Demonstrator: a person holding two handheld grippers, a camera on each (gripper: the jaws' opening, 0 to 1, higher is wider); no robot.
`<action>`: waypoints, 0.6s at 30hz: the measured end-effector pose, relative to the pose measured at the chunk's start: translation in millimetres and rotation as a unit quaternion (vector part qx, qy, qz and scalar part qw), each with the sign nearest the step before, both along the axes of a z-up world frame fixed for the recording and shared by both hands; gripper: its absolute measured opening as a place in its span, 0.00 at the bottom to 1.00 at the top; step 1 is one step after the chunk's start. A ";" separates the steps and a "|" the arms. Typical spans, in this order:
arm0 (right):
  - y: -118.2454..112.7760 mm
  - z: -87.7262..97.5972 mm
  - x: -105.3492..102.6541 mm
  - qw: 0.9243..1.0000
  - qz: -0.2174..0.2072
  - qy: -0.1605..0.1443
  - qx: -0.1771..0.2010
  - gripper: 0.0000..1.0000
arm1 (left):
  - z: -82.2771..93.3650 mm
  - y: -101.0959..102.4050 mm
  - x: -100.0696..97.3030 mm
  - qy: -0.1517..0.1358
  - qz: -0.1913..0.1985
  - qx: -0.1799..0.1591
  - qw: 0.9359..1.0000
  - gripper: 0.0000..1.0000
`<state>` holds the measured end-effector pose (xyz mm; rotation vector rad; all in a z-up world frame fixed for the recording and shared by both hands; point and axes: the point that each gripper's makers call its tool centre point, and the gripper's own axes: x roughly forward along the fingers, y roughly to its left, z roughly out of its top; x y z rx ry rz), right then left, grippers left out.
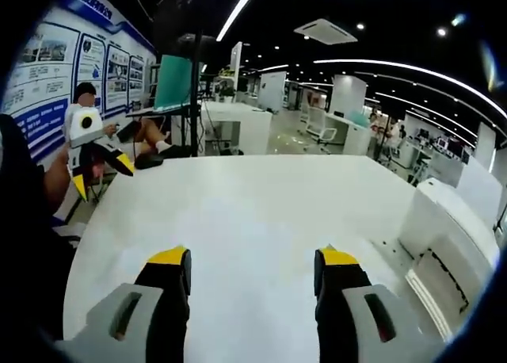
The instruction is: Organize the stack of printing papers by aligning and flattening the scattered papers on the table
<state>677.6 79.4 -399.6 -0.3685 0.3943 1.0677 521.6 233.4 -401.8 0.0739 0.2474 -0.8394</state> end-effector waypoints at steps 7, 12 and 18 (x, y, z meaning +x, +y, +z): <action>8.7 -13.4 8.5 1.000 -0.002 0.007 -0.003 0.59 | -2.1 0.5 1.4 0.002 -0.002 0.000 1.000 0.59; 12.7 -21.2 13.4 1.000 -0.002 0.012 -0.008 0.59 | -1.0 3.1 3.0 0.002 0.001 -0.001 1.000 0.59; 18.3 -29.6 21.9 1.000 -0.002 0.021 -0.013 0.58 | -4.0 3.9 3.7 0.004 0.001 -0.002 1.000 0.59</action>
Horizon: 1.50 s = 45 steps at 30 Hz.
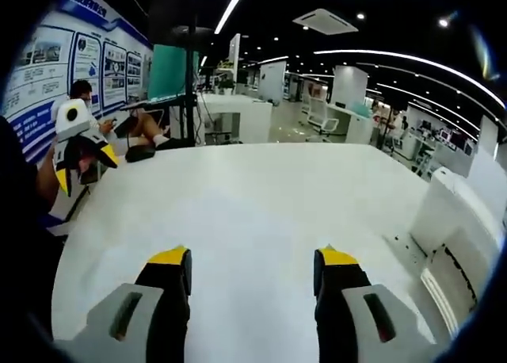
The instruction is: Organize the stack of printing papers by aligning and flattening the scattered papers on the table
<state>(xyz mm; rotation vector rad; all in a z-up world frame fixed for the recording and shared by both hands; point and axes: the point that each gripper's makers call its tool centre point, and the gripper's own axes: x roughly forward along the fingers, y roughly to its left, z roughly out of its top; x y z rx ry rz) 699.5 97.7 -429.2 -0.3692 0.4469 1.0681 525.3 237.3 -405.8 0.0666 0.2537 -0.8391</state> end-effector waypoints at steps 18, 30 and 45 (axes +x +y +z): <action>15.3 -26.9 13.9 1.000 -0.009 0.021 -0.002 0.58 | -6.0 8.4 3.2 0.009 0.006 -0.002 1.000 0.59; 23.7 -54.0 22.7 0.999 -0.014 0.046 -0.010 0.57 | -8.6 9.8 4.6 0.013 0.011 -0.004 1.000 0.59; 24.7 -64.9 24.8 0.998 -0.024 0.052 -0.012 0.54 | -13.2 8.8 7.2 0.017 0.008 -0.004 1.000 0.58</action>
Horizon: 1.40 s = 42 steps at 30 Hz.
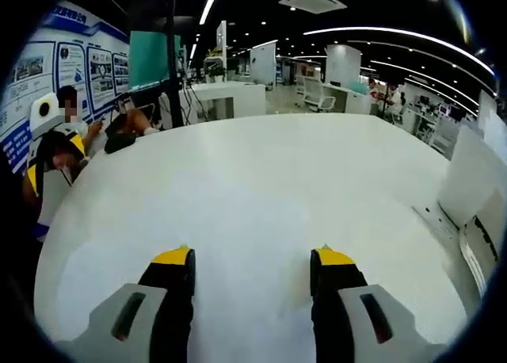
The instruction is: Organize the stack of printing papers by aligning and flattening the scattered papers on the table
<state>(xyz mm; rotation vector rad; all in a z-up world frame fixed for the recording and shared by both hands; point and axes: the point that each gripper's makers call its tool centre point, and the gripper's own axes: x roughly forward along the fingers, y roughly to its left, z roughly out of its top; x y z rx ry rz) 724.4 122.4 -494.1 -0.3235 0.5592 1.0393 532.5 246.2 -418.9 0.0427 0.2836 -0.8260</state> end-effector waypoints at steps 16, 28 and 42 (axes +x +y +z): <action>6.5 -10.1 -4.1 1.000 -0.007 -0.005 0.005 0.50 | -1.7 0.9 -1.2 0.001 -0.003 0.004 1.000 0.57; 8.8 -7.9 -21.5 1.000 -0.004 -0.016 0.024 0.44 | -3.5 -1.5 -1.0 0.004 -0.005 0.005 1.000 0.57; -4.4 -5.8 -12.1 0.999 -0.040 -0.009 0.026 0.18 | -5.0 0.3 -3.3 0.005 0.000 0.004 1.000 0.57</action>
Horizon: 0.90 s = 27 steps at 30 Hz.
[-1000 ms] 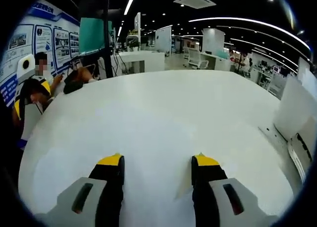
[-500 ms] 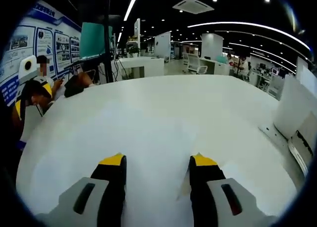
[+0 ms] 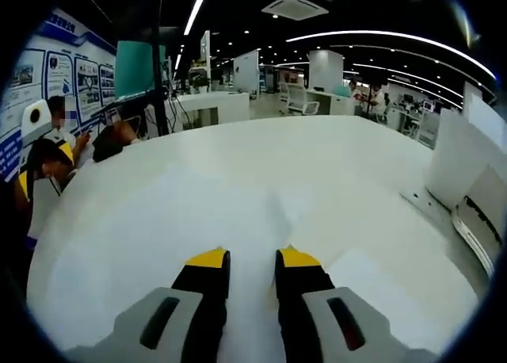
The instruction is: Organize the stack of printing papers by aligning and flattening the scattered papers on the table
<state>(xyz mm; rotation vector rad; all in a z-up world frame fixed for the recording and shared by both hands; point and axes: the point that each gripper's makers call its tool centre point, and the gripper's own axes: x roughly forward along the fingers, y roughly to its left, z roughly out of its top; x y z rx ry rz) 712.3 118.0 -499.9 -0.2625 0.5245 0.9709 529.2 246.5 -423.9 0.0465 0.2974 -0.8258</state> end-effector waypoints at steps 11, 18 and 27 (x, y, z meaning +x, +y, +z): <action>-5.9 1.4 0.2 1.000 -0.010 -0.005 -0.006 0.00 | -0.8 0.9 -2.7 0.001 0.003 0.000 1.000 0.57; -7.7 13.0 -4.3 1.000 -0.011 -0.026 0.006 0.00 | -3.7 1.4 -1.7 0.005 0.007 -0.003 1.000 0.57; -15.1 45.7 -10.9 0.997 -0.003 -0.071 0.033 0.00 | -6.6 -0.2 2.1 0.009 0.012 -0.008 1.000 0.58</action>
